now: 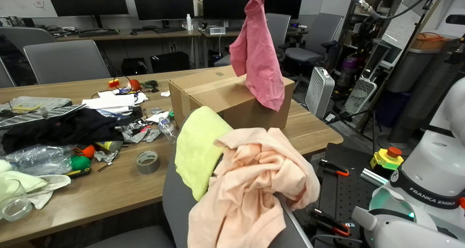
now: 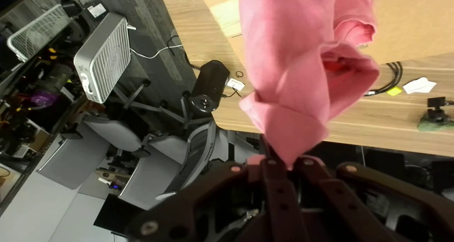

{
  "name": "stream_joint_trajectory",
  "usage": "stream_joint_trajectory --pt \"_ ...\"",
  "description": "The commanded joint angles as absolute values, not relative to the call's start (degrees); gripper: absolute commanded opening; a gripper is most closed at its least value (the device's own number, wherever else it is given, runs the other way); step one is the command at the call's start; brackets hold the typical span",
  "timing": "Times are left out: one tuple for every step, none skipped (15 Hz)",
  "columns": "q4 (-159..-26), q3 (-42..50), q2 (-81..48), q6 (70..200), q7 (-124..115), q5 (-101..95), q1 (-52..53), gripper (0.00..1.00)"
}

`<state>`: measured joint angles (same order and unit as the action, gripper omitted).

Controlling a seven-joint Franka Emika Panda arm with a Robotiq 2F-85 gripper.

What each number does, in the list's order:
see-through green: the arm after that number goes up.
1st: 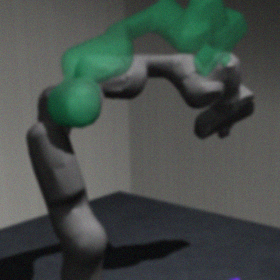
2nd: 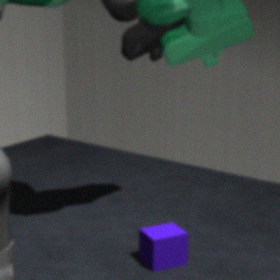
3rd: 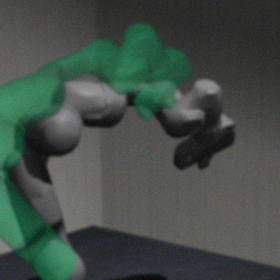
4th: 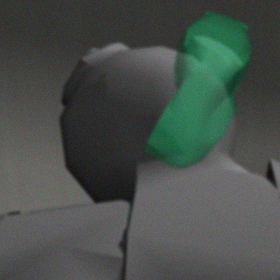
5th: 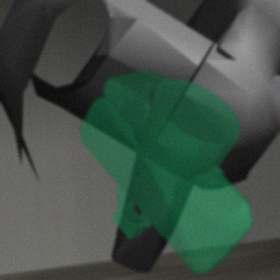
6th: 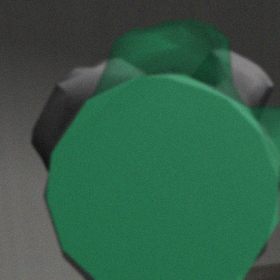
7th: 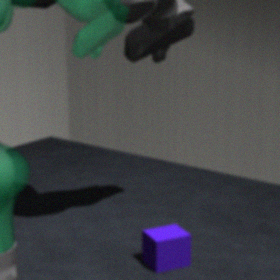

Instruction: Move the pink and peach shirt and the green towel to the top of the box

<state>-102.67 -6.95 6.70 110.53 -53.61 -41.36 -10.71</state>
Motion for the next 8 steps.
stream_joint_trajectory --pt "-95.4 -5.6 2.2 105.0 -54.1 -42.2 -6.5 0.01" --pt "-94.0 -5.4 1.2 103.9 -53.6 -41.7 -5.8 0.01" --pt "-92.4 -5.1 0.2 102.4 -52.9 -41.1 -5.1 0.01" --pt "-91.1 -4.9 -0.7 101.3 -52.7 -41.0 -4.6 0.01" --pt "-89.7 -4.5 -1.7 100.1 -52.5 -40.7 -4.2 0.01" --pt "-88.2 -4.0 -2.6 98.9 -52.2 -40.3 -3.8 0.01" --pt "-86.8 -3.6 -3.6 97.8 -52.4 -40.2 -3.5 0.01" --pt "-85.4 -3.0 -4.2 96.8 -51.9 -39.5 -3.3 0.01"
